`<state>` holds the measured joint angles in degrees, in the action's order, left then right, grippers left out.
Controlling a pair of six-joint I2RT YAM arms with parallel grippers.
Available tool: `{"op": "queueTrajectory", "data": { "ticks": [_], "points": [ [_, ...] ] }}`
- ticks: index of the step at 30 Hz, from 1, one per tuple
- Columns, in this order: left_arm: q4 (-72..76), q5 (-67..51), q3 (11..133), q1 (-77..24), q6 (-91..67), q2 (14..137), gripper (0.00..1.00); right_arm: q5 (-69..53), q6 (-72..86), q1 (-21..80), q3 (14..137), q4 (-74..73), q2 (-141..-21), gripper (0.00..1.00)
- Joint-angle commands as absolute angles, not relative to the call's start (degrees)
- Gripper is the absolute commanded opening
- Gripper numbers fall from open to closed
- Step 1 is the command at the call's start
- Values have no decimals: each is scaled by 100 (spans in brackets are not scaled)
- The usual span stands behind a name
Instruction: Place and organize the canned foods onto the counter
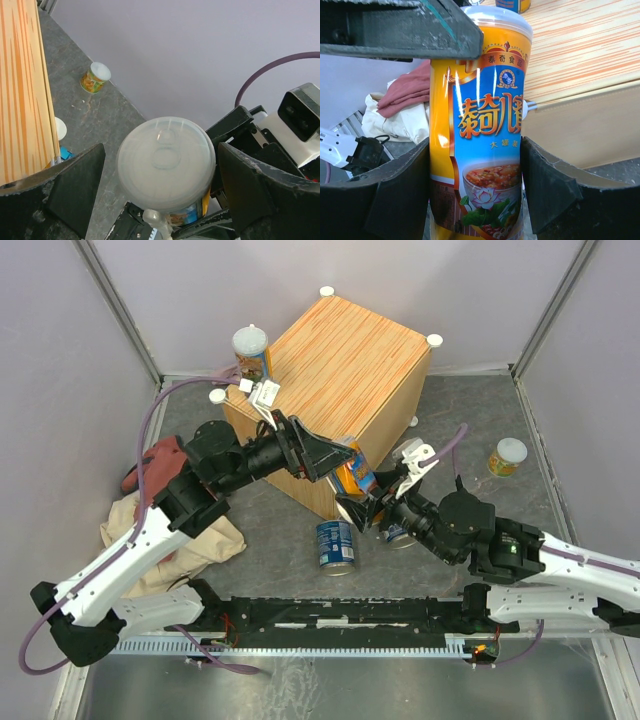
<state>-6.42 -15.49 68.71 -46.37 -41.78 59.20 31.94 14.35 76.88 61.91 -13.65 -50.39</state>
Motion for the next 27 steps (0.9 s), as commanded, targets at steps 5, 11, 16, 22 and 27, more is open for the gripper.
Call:
{"op": "queueTrajectory", "data": {
  "ticks": [5, 11, 16, 22, 27],
  "points": [
    [103, -1635, 6649, -4657, -4573, 5736, 99, 3231, 1270, 7724, 6741, 134, -5127, 1],
    [606, -1190, 6229, -4651, -4757, 5469, 98, 3320, 1194, 7718, 6684, 467, -5291, 1],
    [656, -855, 6086, -4650, -4698, 5215, 95, 3350, 1177, 7725, 6650, 580, -5358, 1],
    [918, -748, 5955, -4656, -4702, 5144, 87, 3379, 1219, 7725, 6545, 790, -5447, 1],
    [1010, -855, 5905, -4650, -4755, 5231, 86, 3377, 1204, 7722, 6575, 889, -5547, 1]
  ]
}}
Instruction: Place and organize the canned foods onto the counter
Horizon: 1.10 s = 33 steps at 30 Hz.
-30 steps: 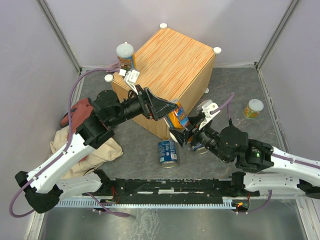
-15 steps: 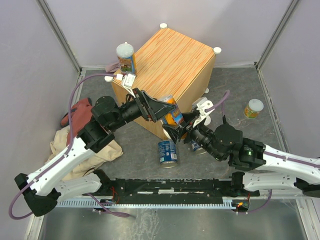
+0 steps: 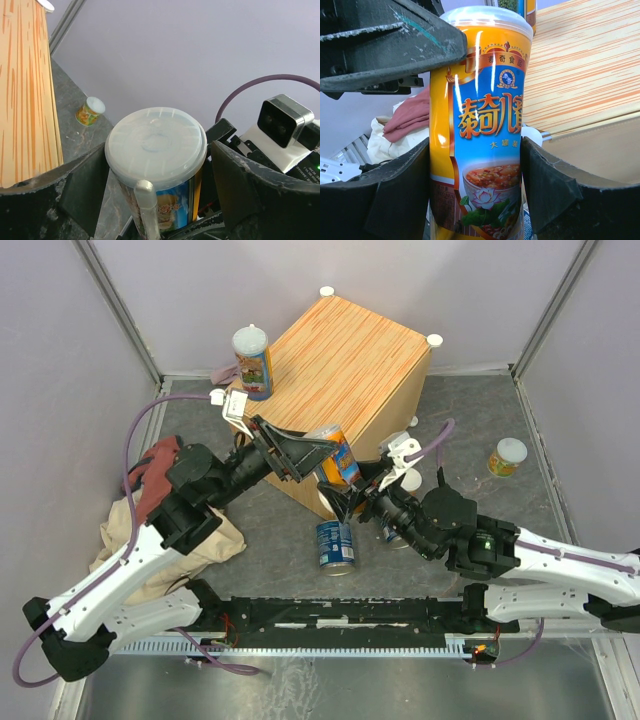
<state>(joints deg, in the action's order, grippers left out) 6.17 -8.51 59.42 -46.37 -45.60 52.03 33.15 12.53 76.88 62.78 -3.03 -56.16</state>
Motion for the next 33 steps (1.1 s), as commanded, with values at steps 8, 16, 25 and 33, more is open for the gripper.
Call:
{"op": "queueTrajectory", "data": {
  "ticks": [8, 16, 25, 33],
  "points": [
    [1063, -919, 5954, -4653, -4712, 5255, 73, 3405, 1203, 7717, 6594, 922, -5637, 1],
    [1168, -1077, 5939, -4657, -4682, 5299, 50, 3429, 1220, 7725, 6566, 909, -5628, 1],
    [1169, -1045, 6007, -4654, -4508, 5284, 23, 3559, 1327, 7716, 6456, 805, -5491, 39],
    [1166, -912, 6124, -4664, -4349, 5280, 6, 3598, 1380, 7714, 6467, 655, -5428, 64]
  ]
}}
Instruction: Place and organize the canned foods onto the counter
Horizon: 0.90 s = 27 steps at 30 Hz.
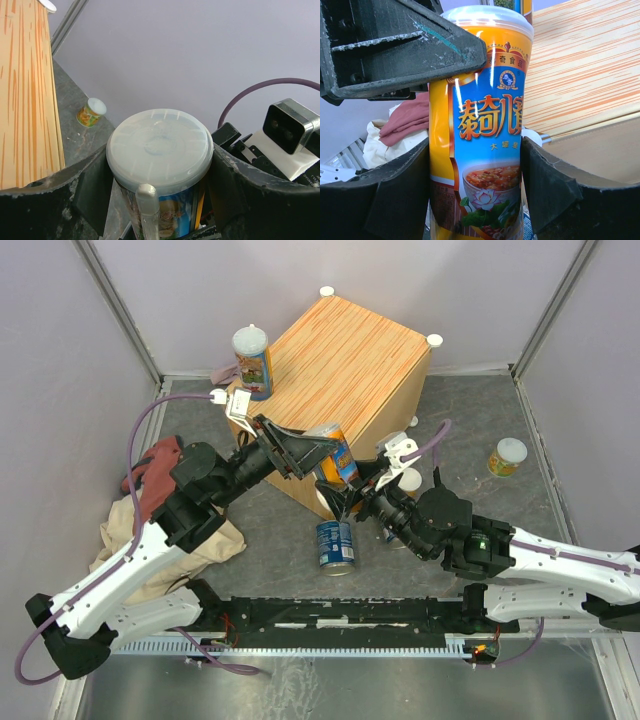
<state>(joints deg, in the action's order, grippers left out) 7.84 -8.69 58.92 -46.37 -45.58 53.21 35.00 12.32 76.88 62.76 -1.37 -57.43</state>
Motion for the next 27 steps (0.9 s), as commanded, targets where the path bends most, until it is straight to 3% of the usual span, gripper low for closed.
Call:
{"op": "queueTrajectory", "data": {
  "ticks": [1, 15, 27],
  "points": [
    [1156, -889, 6126, -4662, -4324, 5280, 6, 3613, 1384, 7714, 6454, 660, -5401, 66],
    [1028, -565, 6234, -4685, -3943, 5251, 4, 3722, 1332, 7716, 6484, 482, -5300, 83],
    [894, -280, 6875, -4692, -3405, 5452, 4, 3799, 1318, 7703, 6363, 231, -5046, 84]
  ]
}}
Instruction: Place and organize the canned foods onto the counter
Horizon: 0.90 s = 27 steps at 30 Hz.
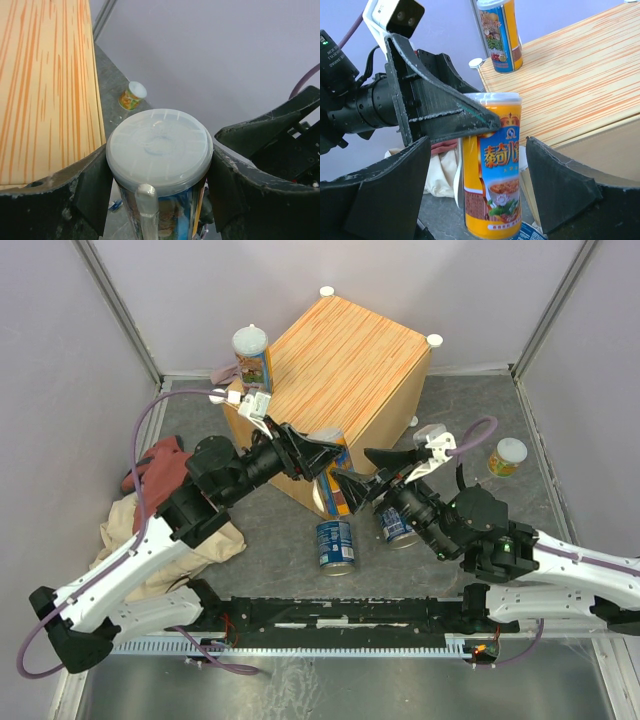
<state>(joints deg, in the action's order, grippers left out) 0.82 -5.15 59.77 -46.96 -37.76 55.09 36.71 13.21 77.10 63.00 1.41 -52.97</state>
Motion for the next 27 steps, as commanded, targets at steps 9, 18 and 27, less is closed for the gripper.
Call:
{"op": "queueTrajectory", "data": {
  "ticks": [9, 18, 27],
  "points": [
    [130, 445, 8084, -4693, -2309, 5397, 4, 3895, 1357, 7701, 5946, 63, -4553, 83],
    [96, 1033, 8305, -4691, -1064, 5567, 4, 4108, 1424, 7702, 5529, -56, -4141, 84],
    [925, 1341, 8000, -4693, -103, 5725, 3, 4377, 1470, 7700, 5096, -210, -3800, 83]
  ]
}}
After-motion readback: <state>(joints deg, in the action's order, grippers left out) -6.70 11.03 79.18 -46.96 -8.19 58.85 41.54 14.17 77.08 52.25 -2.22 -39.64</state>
